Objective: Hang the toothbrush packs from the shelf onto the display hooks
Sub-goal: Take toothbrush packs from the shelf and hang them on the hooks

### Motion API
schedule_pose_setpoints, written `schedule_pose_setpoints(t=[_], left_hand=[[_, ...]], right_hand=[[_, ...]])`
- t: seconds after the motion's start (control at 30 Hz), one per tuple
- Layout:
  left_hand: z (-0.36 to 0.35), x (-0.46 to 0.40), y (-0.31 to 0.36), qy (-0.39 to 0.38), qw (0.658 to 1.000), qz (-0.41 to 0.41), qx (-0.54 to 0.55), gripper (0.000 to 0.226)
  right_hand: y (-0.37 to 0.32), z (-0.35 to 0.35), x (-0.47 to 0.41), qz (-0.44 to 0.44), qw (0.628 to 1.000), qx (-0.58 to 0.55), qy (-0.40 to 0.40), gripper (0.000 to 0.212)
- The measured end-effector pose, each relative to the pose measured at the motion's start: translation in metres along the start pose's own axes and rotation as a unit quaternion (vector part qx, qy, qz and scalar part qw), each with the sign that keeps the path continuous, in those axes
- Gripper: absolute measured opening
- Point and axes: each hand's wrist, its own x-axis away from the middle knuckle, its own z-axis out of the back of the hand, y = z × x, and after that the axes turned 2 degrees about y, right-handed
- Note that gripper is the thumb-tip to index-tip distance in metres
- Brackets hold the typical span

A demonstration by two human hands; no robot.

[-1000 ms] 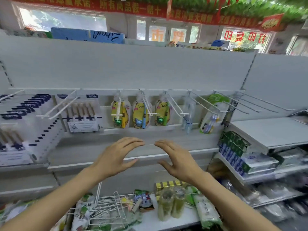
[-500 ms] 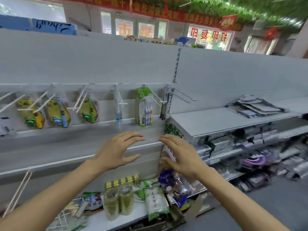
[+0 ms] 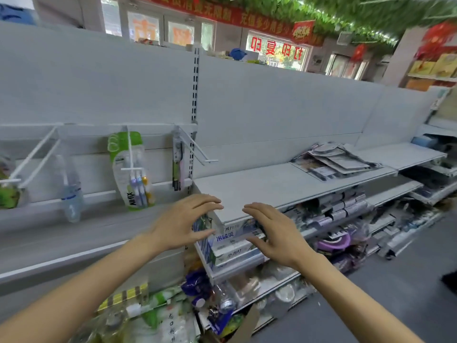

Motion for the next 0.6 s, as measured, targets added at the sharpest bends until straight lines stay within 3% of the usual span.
schedule_pose_setpoints(t=[0.37, 0.6], left_hand=[[-0.107, -0.164, -0.003, -0.017, 0.999, -0.044, 0.018, 0.050], [-0.200, -0.268, 0.003, -0.016, 1.000, -0.005, 0.014, 0.049]], right_hand=[[0.187, 0.020, -0.009, -0.053, 0.998, 0.040, 0.018, 0.058], [0.345, 0.019, -0.019, -0.083, 0.995, 0.050, 0.007, 0.057]])
